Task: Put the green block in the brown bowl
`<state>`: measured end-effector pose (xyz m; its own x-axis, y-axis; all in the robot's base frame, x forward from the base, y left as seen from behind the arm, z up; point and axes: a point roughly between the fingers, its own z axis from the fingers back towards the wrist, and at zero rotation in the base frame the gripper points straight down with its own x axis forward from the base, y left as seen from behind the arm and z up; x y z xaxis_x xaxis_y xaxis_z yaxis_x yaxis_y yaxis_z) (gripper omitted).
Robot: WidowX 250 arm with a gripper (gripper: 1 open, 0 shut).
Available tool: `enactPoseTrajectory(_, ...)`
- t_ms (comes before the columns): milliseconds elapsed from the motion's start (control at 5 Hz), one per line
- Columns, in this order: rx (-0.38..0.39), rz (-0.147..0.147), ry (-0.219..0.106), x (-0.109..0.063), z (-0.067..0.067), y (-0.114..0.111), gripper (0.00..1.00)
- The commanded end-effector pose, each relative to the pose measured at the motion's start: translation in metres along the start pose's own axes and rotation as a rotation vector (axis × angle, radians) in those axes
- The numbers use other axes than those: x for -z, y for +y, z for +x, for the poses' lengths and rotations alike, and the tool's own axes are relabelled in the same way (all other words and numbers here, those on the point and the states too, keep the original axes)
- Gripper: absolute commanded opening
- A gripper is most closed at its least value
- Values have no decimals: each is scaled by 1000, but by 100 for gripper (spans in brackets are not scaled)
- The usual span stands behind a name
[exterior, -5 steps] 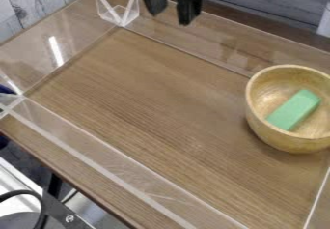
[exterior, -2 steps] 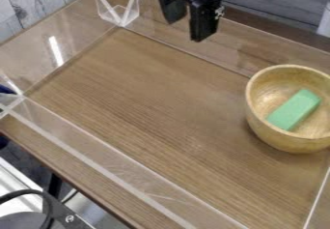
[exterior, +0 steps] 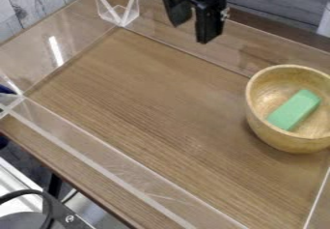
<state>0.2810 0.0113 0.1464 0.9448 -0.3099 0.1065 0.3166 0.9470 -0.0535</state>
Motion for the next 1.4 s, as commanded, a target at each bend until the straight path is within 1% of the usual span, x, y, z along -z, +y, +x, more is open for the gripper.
enactPoseTrajectory(0,43,14,-64,-16,12,0,100)
enactPoseTrajectory(200,46,9,-75,-22,7,7,100)
enactPoseTrajectory(400,39,9,-90,-30,1,13,100)
enactPoseTrajectory(600,118,14,-90,-36,4,11,100)
enactPoseTrajectory(800,208,4,-71,-32,6,5,100)
enactPoseTrajectory(1200,4,14,-35,-18,24,-8,100)
